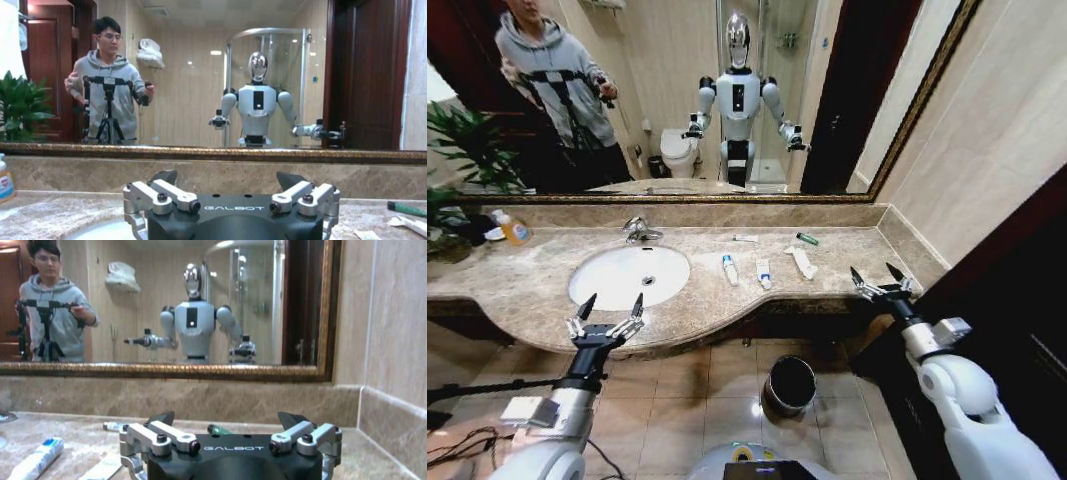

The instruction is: Pick up the trash from the sink and place it in the trash bin.

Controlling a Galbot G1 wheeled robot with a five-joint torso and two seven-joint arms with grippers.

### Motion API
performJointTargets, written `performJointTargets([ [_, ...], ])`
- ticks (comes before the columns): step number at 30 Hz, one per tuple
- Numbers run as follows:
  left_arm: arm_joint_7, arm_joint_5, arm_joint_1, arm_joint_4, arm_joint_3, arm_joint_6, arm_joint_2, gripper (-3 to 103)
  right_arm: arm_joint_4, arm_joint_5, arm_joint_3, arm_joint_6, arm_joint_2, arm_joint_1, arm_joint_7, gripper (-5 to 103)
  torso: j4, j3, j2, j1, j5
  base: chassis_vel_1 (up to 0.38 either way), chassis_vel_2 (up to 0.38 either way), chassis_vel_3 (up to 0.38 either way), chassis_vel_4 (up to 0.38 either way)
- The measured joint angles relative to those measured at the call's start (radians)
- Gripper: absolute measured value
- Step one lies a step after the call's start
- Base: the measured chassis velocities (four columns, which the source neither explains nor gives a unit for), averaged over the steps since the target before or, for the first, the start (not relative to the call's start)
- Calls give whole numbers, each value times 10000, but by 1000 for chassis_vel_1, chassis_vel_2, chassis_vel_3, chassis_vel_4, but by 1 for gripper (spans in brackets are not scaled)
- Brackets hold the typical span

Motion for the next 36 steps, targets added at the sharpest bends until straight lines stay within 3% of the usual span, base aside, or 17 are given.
performJointTargets([
  [9, 0, 0, 0, 0, 0, 0, 0, 100, -1115, 540, -1157, -713, -527, 1177, 375, 100, -1, 0, 0, 0, 2, 0, 0, 0, 0],
  [12, 1, 0, 0, 0, 0, 0, 0, 100, -2049, 529, -2107, -861, -688, 2406, 534, 100, 0, 1, -1, 1, 0, 0, 0, 0, 0],
  [22, 1, 0, 0, 0, 0, 0, 0, 100, -4630, -75, -4032, -873, -363, 4819, 642, 100, 1, 2, -3, 2, 4, 0, 0, 0, 0],
  [26, 1, 0, 0, 0, 0, 0, 0, 100, -5317, -336, -4236, -758, -208, 5150, 626, 103, 2, 1, -3, 2, 0, 0, 0, 0, 0],
  [29, 0, 0, 0, 0, 0, 0, 0, 100, -5600, -344, -4322, -654, -201, 5221, 552, 99, 1, 1, -3, 2, 1, 0, 0, 0, 0],
  [33, 0, 0, 0, 0, 0, 0, 0, 100, -5772, -281, -4343, -513, -205, 5222, 366, 78, 0, 0, -3, 0, -1, 0, 0, 0, 0],
  [35, 1, 0, 0, 0, 0, 0, 0, 100, -5774, -278, -4343, -478, -195, 5220, 334, 78, 0, 0, -2, 0, 0, 0, 0, 0, 0],
  [36, 1, 0, 0, 0, 0, 0, 0, 100, -5772, -274, -4343, -447, -179, 5220, 312, 73, 0, 0, -2, 0, -1, 0, 0, 0, 0],
])
